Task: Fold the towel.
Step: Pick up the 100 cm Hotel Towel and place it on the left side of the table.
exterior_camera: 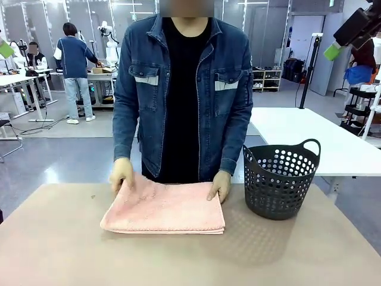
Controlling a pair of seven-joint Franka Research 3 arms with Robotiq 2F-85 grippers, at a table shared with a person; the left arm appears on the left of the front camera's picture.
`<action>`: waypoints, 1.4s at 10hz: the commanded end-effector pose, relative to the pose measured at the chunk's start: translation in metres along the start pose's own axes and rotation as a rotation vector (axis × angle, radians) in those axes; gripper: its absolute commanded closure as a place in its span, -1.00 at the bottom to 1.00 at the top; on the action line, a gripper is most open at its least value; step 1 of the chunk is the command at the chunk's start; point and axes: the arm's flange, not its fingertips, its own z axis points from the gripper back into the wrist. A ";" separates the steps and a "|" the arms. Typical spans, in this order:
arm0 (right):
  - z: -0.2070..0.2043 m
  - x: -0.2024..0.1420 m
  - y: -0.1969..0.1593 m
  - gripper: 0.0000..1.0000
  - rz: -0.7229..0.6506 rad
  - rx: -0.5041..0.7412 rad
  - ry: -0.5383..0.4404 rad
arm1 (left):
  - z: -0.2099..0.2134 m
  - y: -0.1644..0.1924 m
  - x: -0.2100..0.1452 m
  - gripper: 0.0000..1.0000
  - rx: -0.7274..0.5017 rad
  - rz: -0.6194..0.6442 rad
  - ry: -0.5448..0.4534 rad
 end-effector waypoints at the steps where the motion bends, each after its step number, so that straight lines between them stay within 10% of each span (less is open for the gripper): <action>1: 0.001 0.000 -0.001 -1.00 -0.006 -0.001 0.001 | 0.003 0.000 0.003 -1.00 -0.012 0.011 0.005; 14: 0.001 0.000 -0.001 -1.00 -0.006 -0.001 0.001 | 0.003 0.000 0.003 -1.00 -0.012 0.011 0.005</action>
